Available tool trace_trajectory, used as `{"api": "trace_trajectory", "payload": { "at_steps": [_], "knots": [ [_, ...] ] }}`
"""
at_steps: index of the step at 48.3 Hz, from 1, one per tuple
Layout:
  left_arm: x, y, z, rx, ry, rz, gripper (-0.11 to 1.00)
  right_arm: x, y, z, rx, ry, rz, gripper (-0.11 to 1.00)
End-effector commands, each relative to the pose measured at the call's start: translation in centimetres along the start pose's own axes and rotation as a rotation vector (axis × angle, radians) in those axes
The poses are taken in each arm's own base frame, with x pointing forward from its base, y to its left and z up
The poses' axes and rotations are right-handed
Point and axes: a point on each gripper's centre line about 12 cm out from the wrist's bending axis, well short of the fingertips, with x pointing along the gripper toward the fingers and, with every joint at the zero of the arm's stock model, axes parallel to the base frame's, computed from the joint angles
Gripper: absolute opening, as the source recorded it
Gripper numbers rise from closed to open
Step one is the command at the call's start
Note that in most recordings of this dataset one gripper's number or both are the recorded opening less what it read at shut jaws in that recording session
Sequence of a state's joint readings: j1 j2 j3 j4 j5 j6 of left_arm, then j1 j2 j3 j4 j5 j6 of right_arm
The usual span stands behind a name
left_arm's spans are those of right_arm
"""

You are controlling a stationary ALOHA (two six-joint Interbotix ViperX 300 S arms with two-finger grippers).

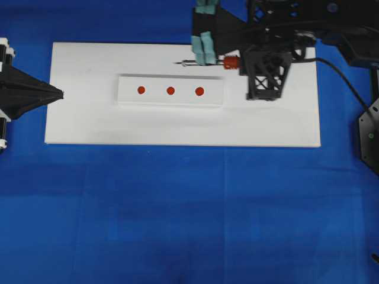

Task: Touch the tip of the soldering iron to the mark.
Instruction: 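Lift the iron and shift it right above the middle dot, then lower the iron tip onto the middle red dot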

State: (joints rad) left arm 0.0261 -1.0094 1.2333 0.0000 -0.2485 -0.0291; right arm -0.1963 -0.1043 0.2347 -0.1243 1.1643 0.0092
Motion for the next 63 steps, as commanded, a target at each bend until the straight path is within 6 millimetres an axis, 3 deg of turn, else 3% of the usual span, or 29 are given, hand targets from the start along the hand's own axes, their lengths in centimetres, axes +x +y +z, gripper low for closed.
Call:
{"api": "trace_trajectory", "payload": {
  "at_steps": [1,24,36,50,63],
  "knots": [
    [0.1,0.0,0.3,0.004,-0.009,-0.003,0.0,-1.6,-0.1,-0.4,0.006,-0.047,-0.002,0.06],
    [0.1,0.0,0.4,0.003,-0.011,-0.002,0.0,-1.5,-0.1,-0.7,0.01,-0.04,-0.001,0.06],
    [0.1,0.0,0.4,0.003,-0.012,-0.002,0.0,-0.1,0.1,-0.5,0.008,-0.006,0.006,0.06],
    [0.1,0.0,0.4,0.003,-0.012,-0.002,0.0,2.8,0.5,0.2,-0.002,0.016,0.01,0.06],
    [0.1,0.0,0.4,0.003,-0.011,-0.002,0.0,6.9,1.1,0.4,-0.013,0.038,0.018,0.06]
  ]
}}
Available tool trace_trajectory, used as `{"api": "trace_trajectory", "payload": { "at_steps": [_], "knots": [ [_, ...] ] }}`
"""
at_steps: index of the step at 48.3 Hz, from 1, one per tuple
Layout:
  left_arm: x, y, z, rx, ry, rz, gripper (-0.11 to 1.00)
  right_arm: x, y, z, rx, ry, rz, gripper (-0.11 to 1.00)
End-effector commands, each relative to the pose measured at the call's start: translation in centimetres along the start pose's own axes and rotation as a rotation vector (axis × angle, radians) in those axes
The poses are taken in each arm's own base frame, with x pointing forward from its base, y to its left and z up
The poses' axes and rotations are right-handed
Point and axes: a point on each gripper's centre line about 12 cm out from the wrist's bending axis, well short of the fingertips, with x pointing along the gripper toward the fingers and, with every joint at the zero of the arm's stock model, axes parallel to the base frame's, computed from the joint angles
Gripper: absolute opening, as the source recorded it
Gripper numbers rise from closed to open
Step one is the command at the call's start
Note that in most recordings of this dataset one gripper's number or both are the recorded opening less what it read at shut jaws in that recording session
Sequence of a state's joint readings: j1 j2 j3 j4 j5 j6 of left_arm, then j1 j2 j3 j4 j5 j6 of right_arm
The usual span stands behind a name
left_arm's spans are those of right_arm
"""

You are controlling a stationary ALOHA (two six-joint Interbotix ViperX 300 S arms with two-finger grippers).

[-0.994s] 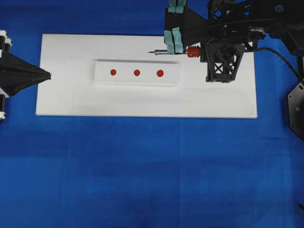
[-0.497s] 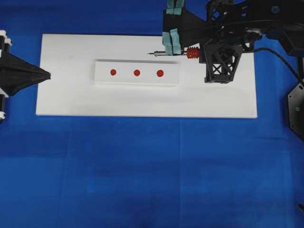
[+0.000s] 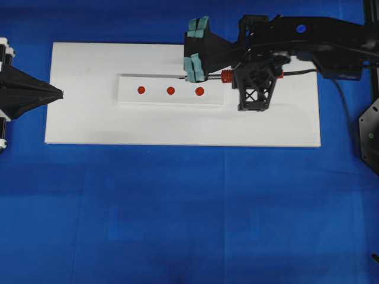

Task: Touch the tip of the soldering iron to the mark.
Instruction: 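Lower the iron tip onto the middle red dot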

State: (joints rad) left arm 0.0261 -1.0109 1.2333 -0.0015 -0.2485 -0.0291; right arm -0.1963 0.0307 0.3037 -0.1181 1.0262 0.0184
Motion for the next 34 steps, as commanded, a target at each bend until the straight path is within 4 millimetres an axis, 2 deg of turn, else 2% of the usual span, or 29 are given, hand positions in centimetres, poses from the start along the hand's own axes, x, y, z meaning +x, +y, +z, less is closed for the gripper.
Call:
{"api": "trace_trajectory", "payload": {
  "at_steps": [1,16,34],
  "knots": [
    [0.1,0.0,0.3,0.004,-0.009,-0.003,0.0,0.1,0.1,0.4,-0.003,-0.026,0.002,0.06],
    [0.2,0.0,0.3,0.004,-0.006,-0.002,0.0,2.9,0.8,0.9,0.0,-0.036,0.031,0.06],
    [0.2,0.0,0.3,0.004,-0.006,-0.002,0.0,3.9,1.0,0.5,0.0,-0.02,0.037,0.06]
  ]
}}
